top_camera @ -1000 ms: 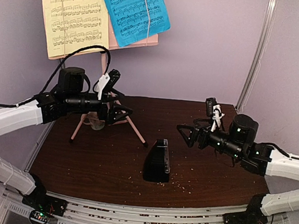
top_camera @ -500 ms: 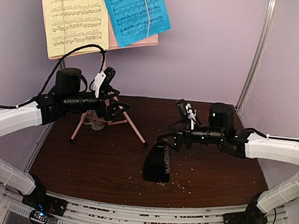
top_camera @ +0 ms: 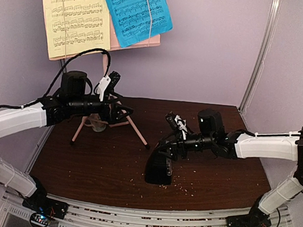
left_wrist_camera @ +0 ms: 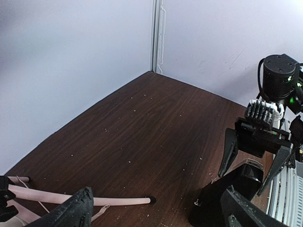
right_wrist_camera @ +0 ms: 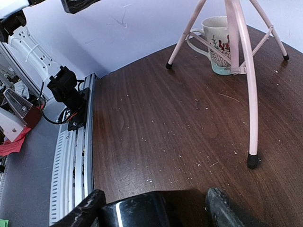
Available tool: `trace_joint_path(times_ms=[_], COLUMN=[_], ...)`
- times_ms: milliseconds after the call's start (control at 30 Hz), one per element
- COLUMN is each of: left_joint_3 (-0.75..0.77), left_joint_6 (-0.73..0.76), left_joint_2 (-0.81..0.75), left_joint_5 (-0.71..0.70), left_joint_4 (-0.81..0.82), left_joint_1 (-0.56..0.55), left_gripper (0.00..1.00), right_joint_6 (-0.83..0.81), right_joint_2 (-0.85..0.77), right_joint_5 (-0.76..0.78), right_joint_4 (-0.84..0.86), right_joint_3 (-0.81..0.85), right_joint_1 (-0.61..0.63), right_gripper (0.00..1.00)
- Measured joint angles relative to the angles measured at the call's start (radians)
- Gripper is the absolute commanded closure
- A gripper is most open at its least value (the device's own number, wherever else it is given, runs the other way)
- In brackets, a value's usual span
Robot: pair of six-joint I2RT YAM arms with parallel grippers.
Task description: Pack up the instrument practice props
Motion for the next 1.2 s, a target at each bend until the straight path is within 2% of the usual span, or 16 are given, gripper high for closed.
trace_joint_path(times_ms=[200, 400, 600, 867, 1000, 1200], left_joint_3=[0.000, 0.000, 0.000, 0.000, -0.001, -0.027], left_joint_6=[0.000, 0.000, 0.001, 0.000, 0.000, 0.000], left_joint_2=[0.012, 0.012, 0.009, -0.004, -0.005, -0.029], left_joint_5=[0.000, -0.006, -0.034, -0.073, -0.085, -0.107], left_joint_4=[-0.008, -0.008, -0.010, -0.009, -0.008, 0.000], left_joint_1=[0.000, 0.000, 0.000, 0.000, 0.000, 0.000], left_gripper=[0.03, 0.04, 0.04, 0.04, 0.05, 0.05], right_joint_6=[0.001, -0.020, -0.023, 0.039, 0.069, 0.109], right_joint_2=[0.019, 0.020, -0.034, -0.222, -0.249, -0.253], right_joint_5=[0.000, 0.047, 0.158, 0.533, 0.734, 0.956], right_joint_4=[0.029, 0.074, 0.142, 0.185, 0.154, 0.136], right_joint_3=[-0.018, -0.031, -0.098, -0.273, -0.285, -0.285], right_joint_1=[0.018, 0.042, 0.060, 0.080, 0.079, 0.078], right_gripper=[0.29, 0.46, 0.49, 0.49, 0.49, 0.48])
